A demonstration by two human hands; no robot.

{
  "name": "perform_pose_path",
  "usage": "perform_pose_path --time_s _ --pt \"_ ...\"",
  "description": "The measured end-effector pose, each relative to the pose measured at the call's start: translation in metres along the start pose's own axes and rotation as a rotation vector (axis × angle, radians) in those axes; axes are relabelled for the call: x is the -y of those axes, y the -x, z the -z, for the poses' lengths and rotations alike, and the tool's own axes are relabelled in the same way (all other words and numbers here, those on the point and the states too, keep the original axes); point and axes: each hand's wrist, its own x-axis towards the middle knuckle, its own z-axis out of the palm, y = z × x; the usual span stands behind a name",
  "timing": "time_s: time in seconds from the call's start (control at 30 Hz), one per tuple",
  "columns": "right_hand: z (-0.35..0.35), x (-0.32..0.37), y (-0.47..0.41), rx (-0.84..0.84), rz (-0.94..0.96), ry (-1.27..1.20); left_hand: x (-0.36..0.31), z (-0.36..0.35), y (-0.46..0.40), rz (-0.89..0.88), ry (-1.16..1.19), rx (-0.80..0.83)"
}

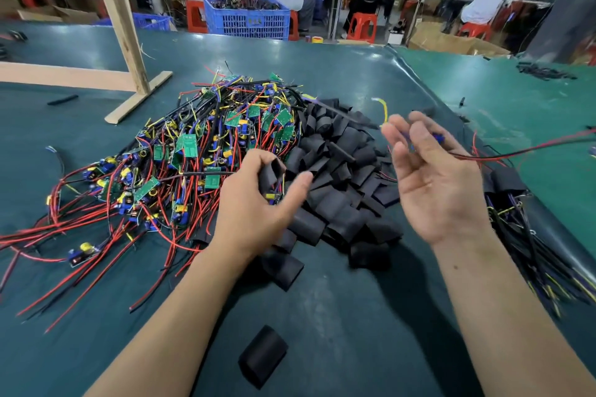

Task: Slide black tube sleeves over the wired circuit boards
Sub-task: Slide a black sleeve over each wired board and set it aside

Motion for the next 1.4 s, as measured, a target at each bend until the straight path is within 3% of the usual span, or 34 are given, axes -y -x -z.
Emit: perform_pose_path --time_s 0.2,0.37,0.57,0.7,0.8,0.97,1.23,1.33,1.4 --pt "0.008 -0.024 0.017 0.016 -0.331 0.070 -0.002 -0.010 -0.004 0.347 0.608 0.178" --pt "0.006 -0.034 0.023 0.132 -0.359 0.202 -0.003 -0.015 0.000 0.456 0.756 0.245" --pt "0.009 -0.039 0.024 0.190 -0.328 0.378 -0.006 -0.015 0.001 0.348 0.726 0.159" --pt "0.018 -0.028 0.021 0.388 -0.281 0.420 -0.001 -0.007 -0.010 0.486 0.900 0.103" --pt "0.023 -0.027 0.024 0.492 -0.383 0.371 0.000 0.002 -0.014 0.559 1.019 0.183" --pt "0.011 -0.034 0.030 0.483 -0.557 0.480 -0.005 0.001 -0.007 0.532 0.865 0.363" --pt "0.012 -0.025 0.032 0.569 -0.790 0.450 -0.005 -0.010 -0.001 0.405 0.718 0.351" --pt "0.013 -0.023 0.032 0.623 -0.772 0.486 -0.006 -0.009 -0.002 0.360 0.692 0.318" --pt "0.013 -0.022 0.030 0.563 -0.695 0.433 -0.004 -0.008 -0.005 0.373 0.674 0.315"
